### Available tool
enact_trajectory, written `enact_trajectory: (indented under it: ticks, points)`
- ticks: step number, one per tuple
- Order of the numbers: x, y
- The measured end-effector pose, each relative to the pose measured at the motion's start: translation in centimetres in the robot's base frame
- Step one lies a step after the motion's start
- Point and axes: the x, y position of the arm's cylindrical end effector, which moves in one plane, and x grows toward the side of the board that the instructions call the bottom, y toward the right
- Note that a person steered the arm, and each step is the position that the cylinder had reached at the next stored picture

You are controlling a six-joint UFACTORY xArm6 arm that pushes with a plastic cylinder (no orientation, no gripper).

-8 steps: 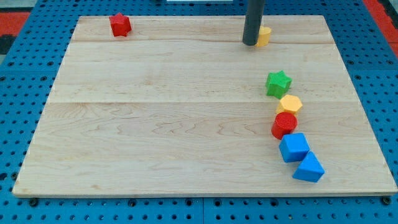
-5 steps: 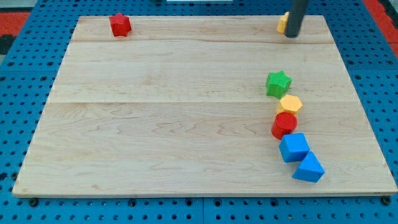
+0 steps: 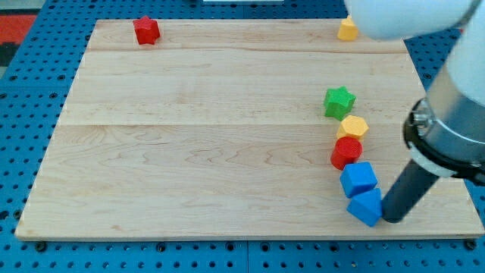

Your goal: Slide blue triangle along with blue cube a bit up

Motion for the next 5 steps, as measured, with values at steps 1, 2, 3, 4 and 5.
enact_trajectory:
  ticks: [1, 2, 3, 4, 5]
  points:
    - [-0.1, -0.2]
    - [-0.9, -0.2]
    - [2.4, 2.2]
    - [2.4, 0.3]
    - [1.9, -3.0]
